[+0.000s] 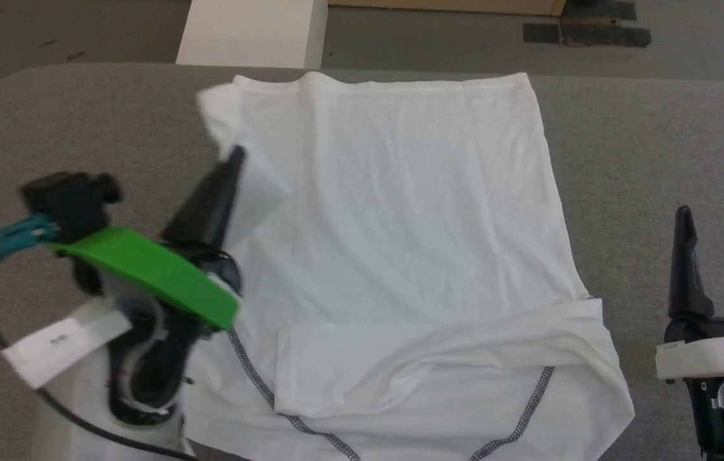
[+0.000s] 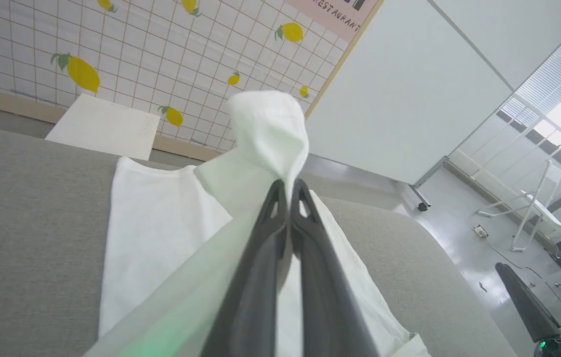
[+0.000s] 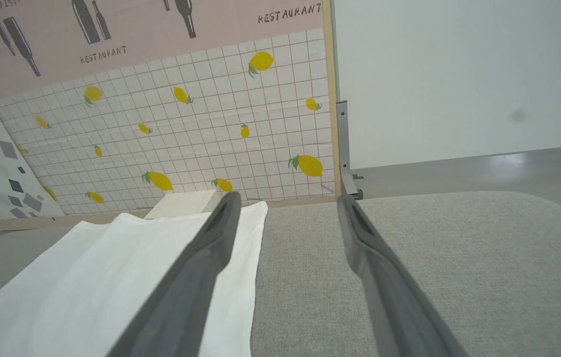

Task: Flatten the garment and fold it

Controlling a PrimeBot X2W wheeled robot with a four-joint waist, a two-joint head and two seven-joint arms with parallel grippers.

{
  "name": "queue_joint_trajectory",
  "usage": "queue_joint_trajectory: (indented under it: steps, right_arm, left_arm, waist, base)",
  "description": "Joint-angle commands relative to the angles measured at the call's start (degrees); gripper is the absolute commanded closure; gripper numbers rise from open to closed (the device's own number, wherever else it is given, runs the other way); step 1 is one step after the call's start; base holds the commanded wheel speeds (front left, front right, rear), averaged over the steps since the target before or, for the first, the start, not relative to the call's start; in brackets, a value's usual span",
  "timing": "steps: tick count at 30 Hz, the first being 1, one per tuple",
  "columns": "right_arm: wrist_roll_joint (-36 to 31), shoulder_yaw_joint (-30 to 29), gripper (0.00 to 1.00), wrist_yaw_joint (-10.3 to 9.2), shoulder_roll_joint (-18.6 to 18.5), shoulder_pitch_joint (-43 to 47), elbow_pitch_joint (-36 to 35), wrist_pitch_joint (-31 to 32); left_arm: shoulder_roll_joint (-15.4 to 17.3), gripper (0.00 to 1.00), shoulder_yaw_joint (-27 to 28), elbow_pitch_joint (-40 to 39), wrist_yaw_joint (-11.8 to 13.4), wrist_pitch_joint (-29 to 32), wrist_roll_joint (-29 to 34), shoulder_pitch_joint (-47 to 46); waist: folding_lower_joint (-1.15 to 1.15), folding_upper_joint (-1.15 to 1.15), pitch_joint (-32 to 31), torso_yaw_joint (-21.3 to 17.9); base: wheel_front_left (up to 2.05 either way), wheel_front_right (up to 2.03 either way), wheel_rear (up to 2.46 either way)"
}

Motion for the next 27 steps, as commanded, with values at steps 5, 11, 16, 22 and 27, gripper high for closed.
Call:
queue_joint_trajectory:
  steps: [5,11,16,22,27]
  right_arm:
    - [0.67,0.74,0.00,-0.08,0.03,0.60,-0.10,-0.24]
    - [1.05,1.19,0.00,-0.08,0.03,0.42,0.62,-0.61]
    - [1.36,1.17,0.00,-0.08,0.03,0.65,1.10,-1.05]
    - [1.89,0.75,0.00,-0.08,0.03,1.19,1.84,-1.72]
    - [1.84,0.23,0.00,-0.08,0.03,1.48,1.63,-1.45]
  left_arm:
    - [-2.65,1.00,-12.48,3.16,-0.63,3.72,0.96,-1.51]
    - [-3.69,1.00,-25.09,12.75,-0.83,6.00,1.24,-3.50]
    - [-3.38,1.00,-32.88,19.86,-0.88,6.99,1.24,-3.64]
    - [-1.90,0.00,-35.68,25.58,-0.89,9.42,0.66,-3.15]
    - [-2.38,0.00,-28.75,21.18,-0.28,3.75,-3.56,-4.29]
  waist:
    - [0.00,0.00,-2.02,-0.55]
    - [0.00,0.00,-1.82,-3.16]
    - [0.00,0.00,-1.63,-4.70]
    - [0.00,0.00,-2.15,-4.96]
    - [0.00,0.00,-3.37,-4.14]
  base:
    - [0.00,0.00,0.00]
    - [0.00,0.00,0.00]
    - [0.00,0.00,0.00]
    - [0.00,0.00,0.00]
    - [0.00,0.00,0.00]
